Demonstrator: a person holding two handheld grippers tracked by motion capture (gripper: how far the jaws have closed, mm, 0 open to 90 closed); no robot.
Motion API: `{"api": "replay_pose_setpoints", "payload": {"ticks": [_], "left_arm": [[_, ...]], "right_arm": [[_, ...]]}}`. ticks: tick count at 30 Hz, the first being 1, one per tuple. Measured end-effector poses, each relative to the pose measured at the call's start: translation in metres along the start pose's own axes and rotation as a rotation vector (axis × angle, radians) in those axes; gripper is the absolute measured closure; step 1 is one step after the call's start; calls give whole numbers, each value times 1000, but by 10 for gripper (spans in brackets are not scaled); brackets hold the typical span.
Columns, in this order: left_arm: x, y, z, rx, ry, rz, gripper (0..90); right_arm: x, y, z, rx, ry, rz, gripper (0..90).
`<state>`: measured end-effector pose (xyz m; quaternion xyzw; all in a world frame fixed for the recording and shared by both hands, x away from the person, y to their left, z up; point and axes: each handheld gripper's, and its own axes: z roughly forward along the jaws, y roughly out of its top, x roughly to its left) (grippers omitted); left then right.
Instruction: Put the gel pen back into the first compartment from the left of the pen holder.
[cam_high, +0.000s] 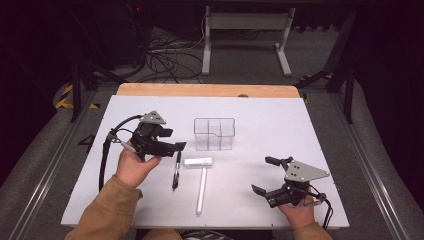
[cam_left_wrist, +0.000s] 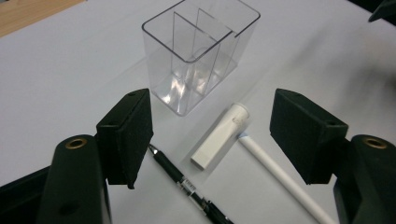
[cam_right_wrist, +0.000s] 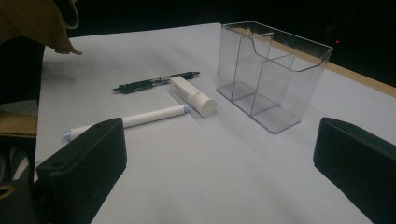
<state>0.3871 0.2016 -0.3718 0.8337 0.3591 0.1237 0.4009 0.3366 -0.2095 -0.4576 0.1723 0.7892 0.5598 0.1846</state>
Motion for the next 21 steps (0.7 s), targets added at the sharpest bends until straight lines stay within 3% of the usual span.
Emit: {"api": "replay_pose_setpoints", "payload": {"ticks": [11, 21], "left_arm": [[-3, -9, 6, 18, 21, -14, 302], [-1, -18, 11, 46, 30, -84, 336]], "right_arm": [[1, 0, -1, -7, 0, -2, 33], [1, 0, -1, -5, 1, -2, 34]]}}
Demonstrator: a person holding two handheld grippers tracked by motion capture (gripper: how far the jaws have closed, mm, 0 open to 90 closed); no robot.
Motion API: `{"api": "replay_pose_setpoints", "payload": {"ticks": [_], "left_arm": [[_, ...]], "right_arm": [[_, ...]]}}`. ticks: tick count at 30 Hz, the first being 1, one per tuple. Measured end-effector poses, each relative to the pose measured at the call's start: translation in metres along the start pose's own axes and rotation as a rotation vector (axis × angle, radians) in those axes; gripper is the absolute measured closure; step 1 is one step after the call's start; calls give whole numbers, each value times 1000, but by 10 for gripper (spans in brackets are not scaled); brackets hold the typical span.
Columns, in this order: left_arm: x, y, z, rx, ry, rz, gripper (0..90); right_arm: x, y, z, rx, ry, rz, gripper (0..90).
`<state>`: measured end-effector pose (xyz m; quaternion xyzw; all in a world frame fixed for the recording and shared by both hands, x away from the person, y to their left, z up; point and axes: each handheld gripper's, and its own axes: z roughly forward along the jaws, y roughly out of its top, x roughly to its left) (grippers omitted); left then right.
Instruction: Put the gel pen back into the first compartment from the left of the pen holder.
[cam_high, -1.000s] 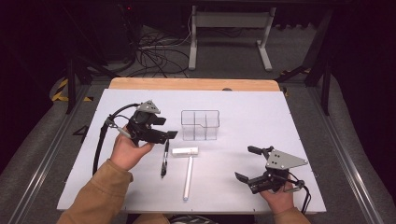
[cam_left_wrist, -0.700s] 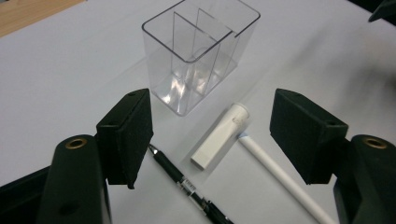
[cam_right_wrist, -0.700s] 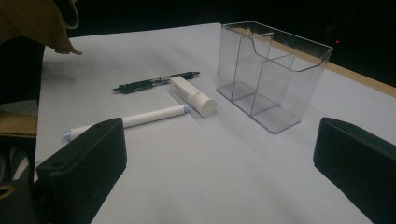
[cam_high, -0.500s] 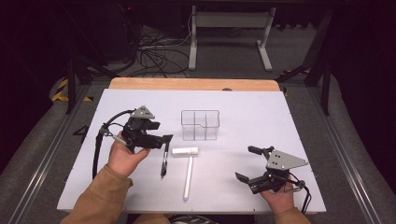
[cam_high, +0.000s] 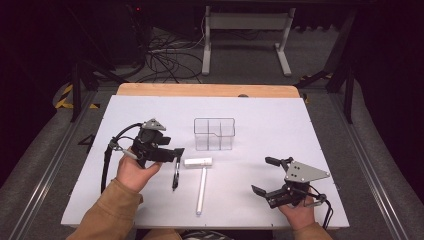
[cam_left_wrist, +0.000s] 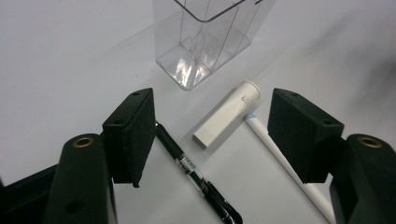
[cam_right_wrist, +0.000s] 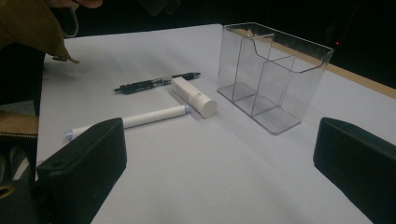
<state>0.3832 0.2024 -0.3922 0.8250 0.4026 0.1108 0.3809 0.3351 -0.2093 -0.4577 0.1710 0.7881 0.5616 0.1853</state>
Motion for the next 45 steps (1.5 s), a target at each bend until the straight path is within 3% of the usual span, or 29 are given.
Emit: {"api": "replay_pose_setpoints", "payload": {"ticks": [4, 7, 11, 17, 21, 24, 28, 33, 45], "left_arm": [[2, -1, -1, -2, 3, -4, 354], [1, -2, 3, 21, 28, 23, 361], [6, -5, 7, 39, 20, -25, 370], [14, -11, 14, 69, 64, -69, 403], [14, -15, 23, 117, 104, -36, 429], [15, -16, 28, 137, 113, -36, 440], [15, -18, 36, 177, 111, -54, 444], [18, -19, 46, 269, 90, -103, 447], [18, -20, 58, 352, 56, -181, 494]], "right_arm": [[0, 0, 0, 2, 0, -2, 34], [0, 0, 0, 3, 0, -2, 34], [0, 0, 0, 1, 0, -2, 34], [0, 0, 0, 0, 0, -2, 36], [0, 0, 0, 1, 1, -5, 36], [0, -1, 0, 3, 2, -5, 36], [0, -1, 0, 3, 2, -4, 36], [0, -1, 0, 2, 3, -4, 36], [0, -1, 1, 2, 6, -1, 36]]}}
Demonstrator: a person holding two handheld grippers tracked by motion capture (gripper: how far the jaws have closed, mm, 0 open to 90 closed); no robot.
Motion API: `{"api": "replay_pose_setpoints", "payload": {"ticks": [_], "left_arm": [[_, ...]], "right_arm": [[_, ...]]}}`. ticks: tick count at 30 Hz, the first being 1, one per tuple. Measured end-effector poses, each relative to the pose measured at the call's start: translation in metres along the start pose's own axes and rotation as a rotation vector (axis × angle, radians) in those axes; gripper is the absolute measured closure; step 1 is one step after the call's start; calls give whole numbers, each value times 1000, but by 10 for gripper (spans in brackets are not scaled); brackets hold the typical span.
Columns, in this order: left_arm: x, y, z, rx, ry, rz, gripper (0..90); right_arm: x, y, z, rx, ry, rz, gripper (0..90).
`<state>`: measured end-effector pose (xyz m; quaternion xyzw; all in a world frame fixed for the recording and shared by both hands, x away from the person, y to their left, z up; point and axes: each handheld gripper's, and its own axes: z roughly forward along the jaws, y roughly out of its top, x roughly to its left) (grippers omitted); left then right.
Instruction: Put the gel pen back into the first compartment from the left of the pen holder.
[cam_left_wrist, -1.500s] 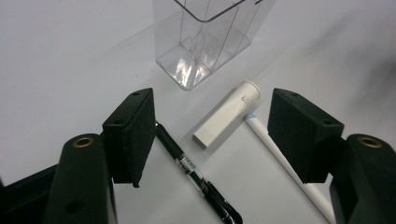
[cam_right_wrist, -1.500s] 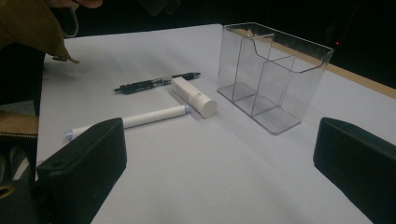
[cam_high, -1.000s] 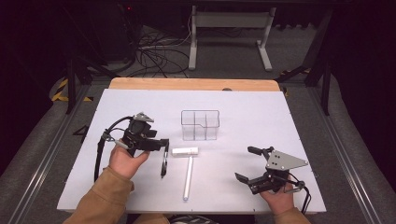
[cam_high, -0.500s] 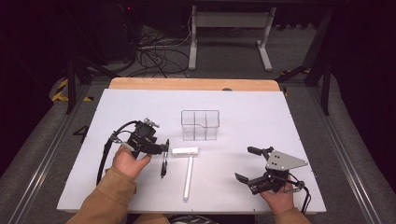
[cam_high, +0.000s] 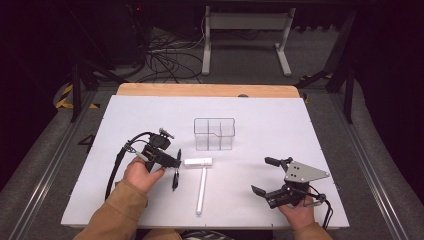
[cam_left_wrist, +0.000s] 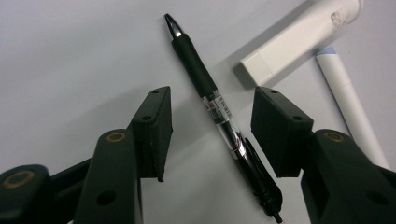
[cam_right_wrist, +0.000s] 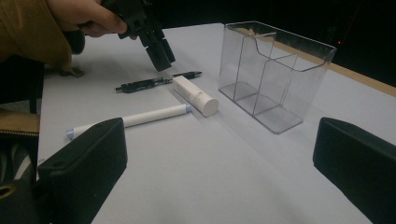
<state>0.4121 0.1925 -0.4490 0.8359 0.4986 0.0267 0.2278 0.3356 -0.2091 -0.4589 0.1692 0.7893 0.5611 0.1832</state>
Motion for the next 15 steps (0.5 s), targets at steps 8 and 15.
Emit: {"api": "replay_pose_setpoints", "payload": {"ticks": [8, 15], "left_arm": [[-3, 1, 7, 45, -17, -6, 547], [-4, 2, 11, 75, -4, -11, 583]], "right_arm": [[0, 0, 0, 1, 1, 0, 36], [0, -1, 2, 3, 7, 0, 36]]}}
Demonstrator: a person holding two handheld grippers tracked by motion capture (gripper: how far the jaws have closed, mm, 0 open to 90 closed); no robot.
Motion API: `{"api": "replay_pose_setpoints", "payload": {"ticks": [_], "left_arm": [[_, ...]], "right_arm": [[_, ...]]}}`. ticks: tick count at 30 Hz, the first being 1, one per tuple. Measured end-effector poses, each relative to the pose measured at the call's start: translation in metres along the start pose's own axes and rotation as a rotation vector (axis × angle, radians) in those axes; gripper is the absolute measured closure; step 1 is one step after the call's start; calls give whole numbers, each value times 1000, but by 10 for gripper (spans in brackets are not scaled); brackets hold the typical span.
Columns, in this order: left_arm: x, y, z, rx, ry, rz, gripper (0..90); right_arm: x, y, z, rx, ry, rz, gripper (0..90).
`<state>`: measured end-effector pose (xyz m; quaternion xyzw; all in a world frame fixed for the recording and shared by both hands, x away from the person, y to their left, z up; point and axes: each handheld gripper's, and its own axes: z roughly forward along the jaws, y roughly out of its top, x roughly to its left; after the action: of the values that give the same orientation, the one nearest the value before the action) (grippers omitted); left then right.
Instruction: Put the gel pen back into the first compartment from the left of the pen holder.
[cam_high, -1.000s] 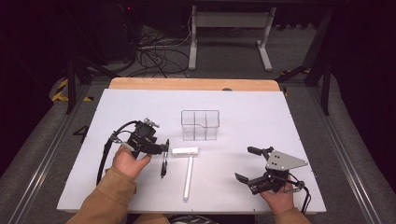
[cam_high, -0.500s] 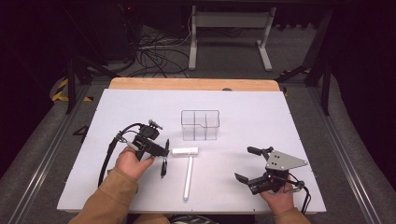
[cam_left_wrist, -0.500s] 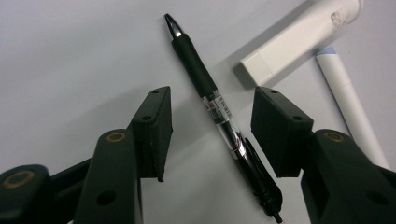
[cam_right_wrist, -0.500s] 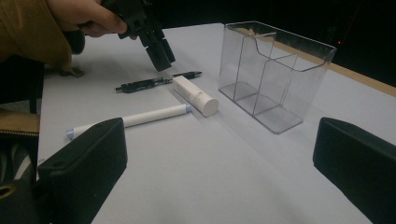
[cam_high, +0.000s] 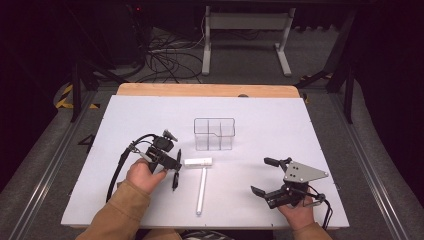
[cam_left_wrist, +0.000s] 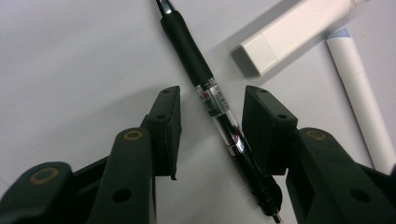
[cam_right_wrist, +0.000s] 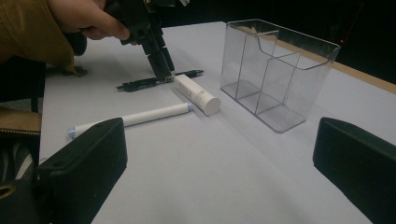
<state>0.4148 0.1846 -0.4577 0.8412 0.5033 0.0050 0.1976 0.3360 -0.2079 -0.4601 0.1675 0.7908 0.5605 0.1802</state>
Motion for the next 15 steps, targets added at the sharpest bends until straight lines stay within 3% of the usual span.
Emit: {"api": "replay_pose_setpoints", "payload": {"ticks": [15], "left_arm": [[-7, 0, 5, 8, 33, -1, 663]], "right_arm": [[0, 0, 0, 2, 2, 0, 36]]}}
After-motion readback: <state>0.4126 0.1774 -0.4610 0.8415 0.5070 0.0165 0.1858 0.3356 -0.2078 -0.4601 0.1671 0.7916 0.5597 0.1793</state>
